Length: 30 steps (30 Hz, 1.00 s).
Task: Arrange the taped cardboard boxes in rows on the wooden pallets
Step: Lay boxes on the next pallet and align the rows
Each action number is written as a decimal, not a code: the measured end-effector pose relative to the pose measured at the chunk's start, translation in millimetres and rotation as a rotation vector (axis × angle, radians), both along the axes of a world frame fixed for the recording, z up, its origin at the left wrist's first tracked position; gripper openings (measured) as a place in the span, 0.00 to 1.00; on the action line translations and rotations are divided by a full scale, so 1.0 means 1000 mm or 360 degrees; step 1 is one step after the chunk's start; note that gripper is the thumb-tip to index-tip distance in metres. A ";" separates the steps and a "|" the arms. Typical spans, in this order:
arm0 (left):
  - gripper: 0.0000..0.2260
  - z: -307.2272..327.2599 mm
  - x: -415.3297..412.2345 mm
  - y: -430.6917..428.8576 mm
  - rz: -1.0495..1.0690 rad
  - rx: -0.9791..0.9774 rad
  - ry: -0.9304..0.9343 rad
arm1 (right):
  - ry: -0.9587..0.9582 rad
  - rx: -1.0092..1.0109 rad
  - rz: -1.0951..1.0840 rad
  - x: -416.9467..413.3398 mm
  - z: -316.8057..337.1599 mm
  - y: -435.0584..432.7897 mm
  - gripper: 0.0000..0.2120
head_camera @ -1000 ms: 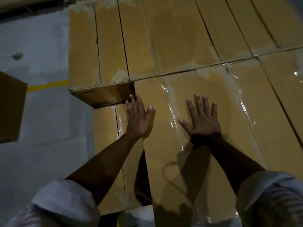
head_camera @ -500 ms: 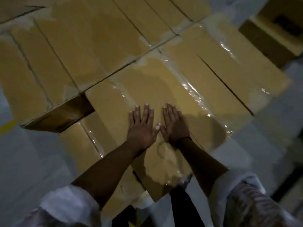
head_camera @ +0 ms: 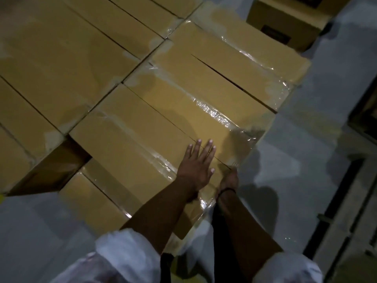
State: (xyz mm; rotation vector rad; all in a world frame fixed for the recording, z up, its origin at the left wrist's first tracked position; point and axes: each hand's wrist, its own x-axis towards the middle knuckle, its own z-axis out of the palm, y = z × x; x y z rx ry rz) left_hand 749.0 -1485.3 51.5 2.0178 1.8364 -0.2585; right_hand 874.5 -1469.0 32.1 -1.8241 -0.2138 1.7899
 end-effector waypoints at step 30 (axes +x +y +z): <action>0.33 0.227 -0.263 -0.533 0.2330 0.0401 -0.0240 | -0.0685 0.2498 0.3216 -0.366 0.272 -0.379 0.40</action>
